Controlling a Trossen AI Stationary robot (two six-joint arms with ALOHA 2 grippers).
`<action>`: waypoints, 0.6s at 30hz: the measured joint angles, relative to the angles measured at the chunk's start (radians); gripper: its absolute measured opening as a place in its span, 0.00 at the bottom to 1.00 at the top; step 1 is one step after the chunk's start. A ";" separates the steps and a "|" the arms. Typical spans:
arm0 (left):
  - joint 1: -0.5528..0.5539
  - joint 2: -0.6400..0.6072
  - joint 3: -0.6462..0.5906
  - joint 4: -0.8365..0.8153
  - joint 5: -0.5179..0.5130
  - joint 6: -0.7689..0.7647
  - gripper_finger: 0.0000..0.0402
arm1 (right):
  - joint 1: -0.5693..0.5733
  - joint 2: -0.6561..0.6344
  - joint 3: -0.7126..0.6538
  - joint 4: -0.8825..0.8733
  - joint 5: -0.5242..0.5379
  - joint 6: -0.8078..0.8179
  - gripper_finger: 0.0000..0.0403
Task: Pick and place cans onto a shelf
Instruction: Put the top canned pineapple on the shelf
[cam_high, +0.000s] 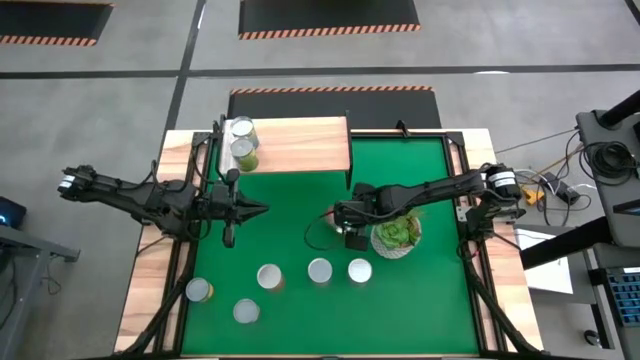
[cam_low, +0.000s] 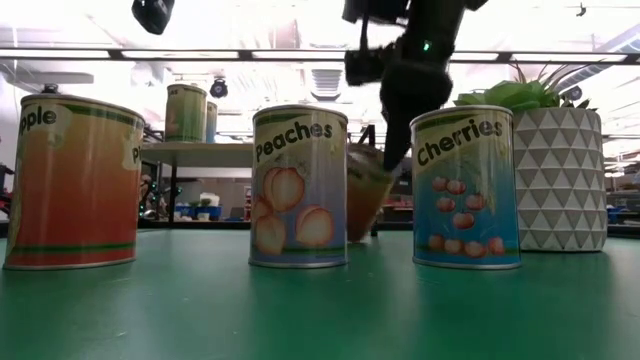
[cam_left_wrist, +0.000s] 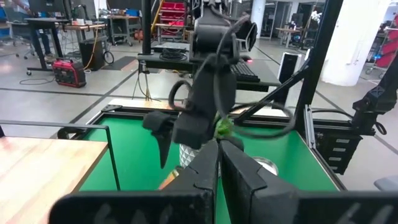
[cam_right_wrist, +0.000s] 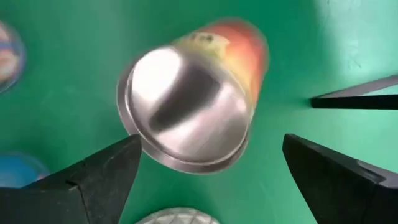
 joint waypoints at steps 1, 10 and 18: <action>0.000 0.000 0.000 -0.001 0.000 0.000 0.00 | -0.004 -0.001 0.000 0.005 0.002 0.000 0.95; 0.000 0.001 0.000 -0.002 0.000 0.000 0.00 | -0.034 -0.011 0.003 0.014 0.006 -0.048 0.94; 0.000 0.001 0.000 -0.003 0.000 0.003 0.00 | -0.037 -0.006 -0.037 0.086 0.028 -0.197 0.94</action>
